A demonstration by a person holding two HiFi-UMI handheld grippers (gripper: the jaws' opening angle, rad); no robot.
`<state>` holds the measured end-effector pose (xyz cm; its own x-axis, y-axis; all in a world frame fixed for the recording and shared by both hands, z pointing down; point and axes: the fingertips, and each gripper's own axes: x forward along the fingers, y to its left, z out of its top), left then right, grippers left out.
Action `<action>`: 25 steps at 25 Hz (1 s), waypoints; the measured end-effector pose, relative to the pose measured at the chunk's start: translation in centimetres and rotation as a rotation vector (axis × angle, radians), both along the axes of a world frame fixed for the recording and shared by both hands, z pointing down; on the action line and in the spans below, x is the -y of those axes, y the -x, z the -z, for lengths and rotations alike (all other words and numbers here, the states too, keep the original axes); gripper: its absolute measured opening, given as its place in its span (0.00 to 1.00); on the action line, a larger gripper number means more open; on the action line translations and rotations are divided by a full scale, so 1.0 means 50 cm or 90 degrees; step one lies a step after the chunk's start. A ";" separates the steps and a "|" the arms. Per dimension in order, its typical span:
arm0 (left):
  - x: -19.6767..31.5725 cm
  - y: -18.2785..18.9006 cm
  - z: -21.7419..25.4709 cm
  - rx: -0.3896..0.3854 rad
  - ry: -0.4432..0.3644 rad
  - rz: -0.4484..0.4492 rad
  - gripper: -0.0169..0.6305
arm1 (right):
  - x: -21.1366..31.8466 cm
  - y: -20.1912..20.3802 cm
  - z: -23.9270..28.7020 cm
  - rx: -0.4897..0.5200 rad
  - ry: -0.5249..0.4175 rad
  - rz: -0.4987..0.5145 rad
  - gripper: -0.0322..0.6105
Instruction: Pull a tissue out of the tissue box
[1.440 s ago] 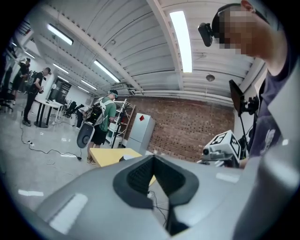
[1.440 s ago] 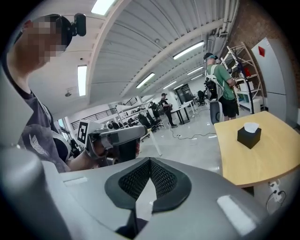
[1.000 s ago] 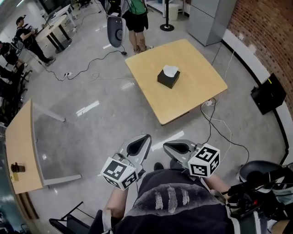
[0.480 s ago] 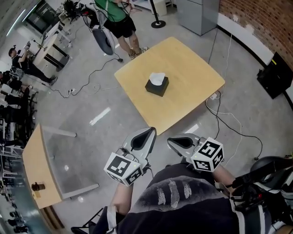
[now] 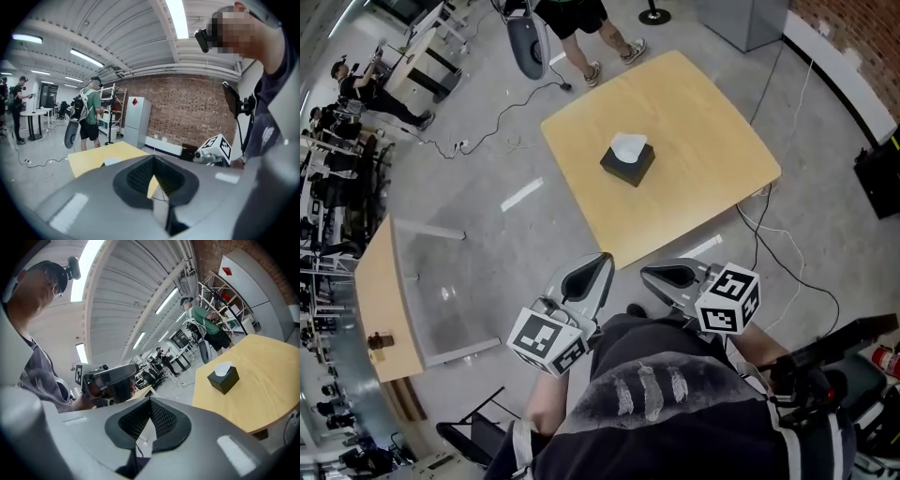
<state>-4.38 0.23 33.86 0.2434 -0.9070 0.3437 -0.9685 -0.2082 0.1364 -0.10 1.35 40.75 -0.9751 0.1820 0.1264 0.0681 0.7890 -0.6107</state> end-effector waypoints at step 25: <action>0.159 0.190 -0.046 -0.097 -0.034 -0.093 0.03 | 0.123 0.160 0.005 -0.118 -0.065 -0.106 0.05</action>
<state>-13.89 -7.71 36.18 0.4194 -0.8741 0.2449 -0.8963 -0.3560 0.2645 -8.08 -4.82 40.50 -0.9490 -0.0012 0.3152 -0.1731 0.8378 -0.5179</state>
